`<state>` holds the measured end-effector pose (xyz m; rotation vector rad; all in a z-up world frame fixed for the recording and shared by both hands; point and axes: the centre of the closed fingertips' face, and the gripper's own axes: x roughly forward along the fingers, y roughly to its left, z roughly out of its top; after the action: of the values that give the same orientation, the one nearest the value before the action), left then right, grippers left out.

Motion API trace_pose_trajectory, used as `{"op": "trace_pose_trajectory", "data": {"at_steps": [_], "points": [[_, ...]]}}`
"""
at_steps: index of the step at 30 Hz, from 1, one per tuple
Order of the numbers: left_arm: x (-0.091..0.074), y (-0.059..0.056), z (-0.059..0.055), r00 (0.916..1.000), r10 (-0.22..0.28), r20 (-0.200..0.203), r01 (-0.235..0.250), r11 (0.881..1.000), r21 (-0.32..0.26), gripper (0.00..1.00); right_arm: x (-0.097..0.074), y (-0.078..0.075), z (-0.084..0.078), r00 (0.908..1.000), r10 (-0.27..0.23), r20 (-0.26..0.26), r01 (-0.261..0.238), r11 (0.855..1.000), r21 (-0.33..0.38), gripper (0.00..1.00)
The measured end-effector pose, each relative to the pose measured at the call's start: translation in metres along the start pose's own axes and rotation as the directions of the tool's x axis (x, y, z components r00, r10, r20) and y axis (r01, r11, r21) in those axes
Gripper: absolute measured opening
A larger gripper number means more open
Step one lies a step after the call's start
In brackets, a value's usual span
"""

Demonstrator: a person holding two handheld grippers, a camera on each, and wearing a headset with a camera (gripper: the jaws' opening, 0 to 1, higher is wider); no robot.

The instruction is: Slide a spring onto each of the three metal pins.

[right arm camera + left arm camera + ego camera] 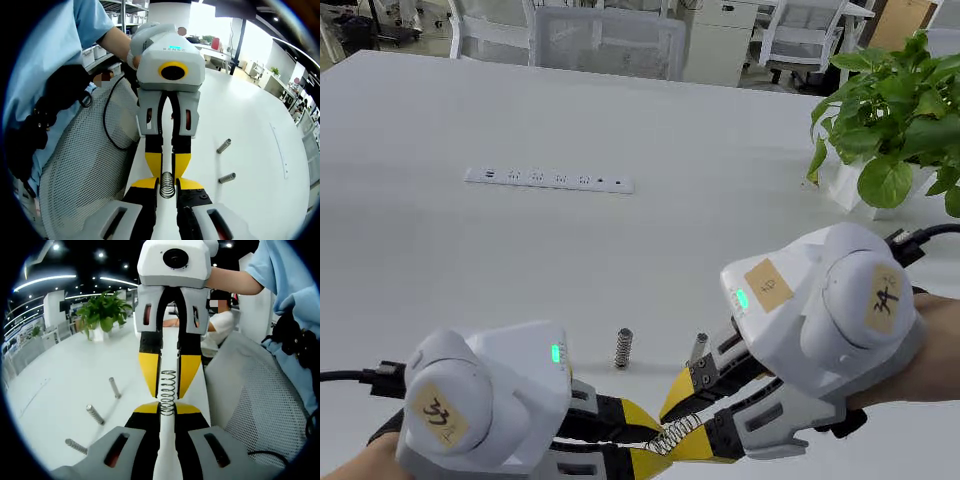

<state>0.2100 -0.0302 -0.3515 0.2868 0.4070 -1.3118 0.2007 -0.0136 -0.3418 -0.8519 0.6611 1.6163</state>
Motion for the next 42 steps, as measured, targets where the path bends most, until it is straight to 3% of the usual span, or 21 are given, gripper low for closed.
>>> {"op": "trace_pose_trajectory", "data": {"at_steps": [4,27,36,42], "points": [[-0.001,0.000,0.006,0.9997,0.004,0.025,-0.004,1.000,0.009,0.06,0.000,0.001,-0.001,1.0000,0.006,-0.004,-0.006,1.000,0.002,0.10],[0.003,-0.007,0.004,0.9999,-0.008,0.014,0.007,1.000,0.029,0.07,0.001,0.006,-0.004,0.9992,0.034,-0.018,-0.034,0.999,0.026,0.07],[0.002,-0.002,-0.003,0.9991,0.034,0.026,-0.034,0.999,0.001,0.10,0.002,0.003,-0.001,0.9990,0.045,0.006,-0.046,0.998,0.038,0.07],[-0.004,0.006,-0.011,0.9951,0.091,0.039,-0.089,0.994,-0.060,0.24,0.003,-0.001,-0.004,0.9990,0.044,0.004,-0.044,0.998,0.049,0.07]]}}
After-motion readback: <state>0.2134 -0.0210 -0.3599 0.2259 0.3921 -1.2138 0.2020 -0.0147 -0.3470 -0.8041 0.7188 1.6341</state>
